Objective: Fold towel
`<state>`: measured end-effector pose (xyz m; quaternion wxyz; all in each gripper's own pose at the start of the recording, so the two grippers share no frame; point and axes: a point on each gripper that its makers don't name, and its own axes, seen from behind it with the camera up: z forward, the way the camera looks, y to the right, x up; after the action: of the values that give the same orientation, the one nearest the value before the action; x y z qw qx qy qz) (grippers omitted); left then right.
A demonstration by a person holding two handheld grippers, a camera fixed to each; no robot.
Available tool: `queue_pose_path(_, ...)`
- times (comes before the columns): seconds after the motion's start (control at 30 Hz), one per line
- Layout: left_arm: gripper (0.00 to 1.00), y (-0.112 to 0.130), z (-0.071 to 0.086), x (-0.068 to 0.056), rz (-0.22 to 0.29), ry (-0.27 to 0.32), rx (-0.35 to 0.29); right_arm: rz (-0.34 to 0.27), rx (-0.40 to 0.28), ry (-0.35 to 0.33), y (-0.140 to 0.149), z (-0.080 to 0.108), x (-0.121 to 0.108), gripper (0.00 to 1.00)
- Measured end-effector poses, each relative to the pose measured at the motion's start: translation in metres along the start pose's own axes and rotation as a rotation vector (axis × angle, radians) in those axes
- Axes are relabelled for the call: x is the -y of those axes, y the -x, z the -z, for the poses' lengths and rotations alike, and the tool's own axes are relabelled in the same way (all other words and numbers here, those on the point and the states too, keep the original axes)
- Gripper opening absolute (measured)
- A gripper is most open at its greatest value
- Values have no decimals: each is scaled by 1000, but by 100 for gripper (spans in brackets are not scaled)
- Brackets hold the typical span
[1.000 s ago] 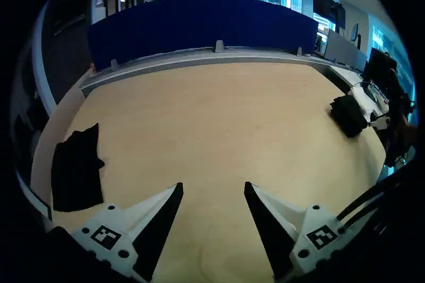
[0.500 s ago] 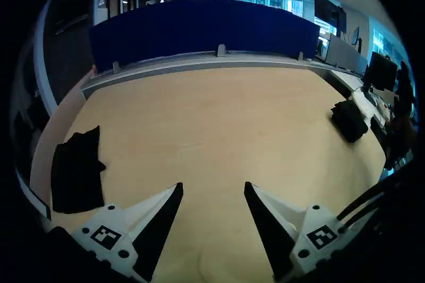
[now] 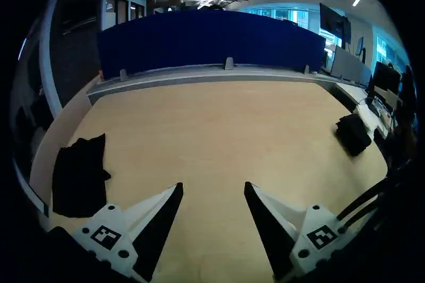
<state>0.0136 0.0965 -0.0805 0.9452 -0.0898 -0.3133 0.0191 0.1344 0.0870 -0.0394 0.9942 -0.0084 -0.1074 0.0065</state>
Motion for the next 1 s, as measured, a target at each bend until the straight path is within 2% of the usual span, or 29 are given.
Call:
queue_pose_path(0.17,85,-21,-3,9,23,-16,-71,42,-39,2,-11,-4,17,100)
queue_pose_path(0.27,85,-39,-3,15,39,-25,-137,47,-55,1,-17,-6,26,100)
queue_pose_path(0.63,85,-105,4,33,68,-54,-388,-30,-125,25,-30,-6,45,100)
queue_pose_path(0.87,85,-122,10,44,87,-97,-490,-20,-137,11,-31,-7,63,100)
queue_pose_path(1.0,85,-122,11,49,72,-119,-520,-15,-134,3,-28,-7,73,100)
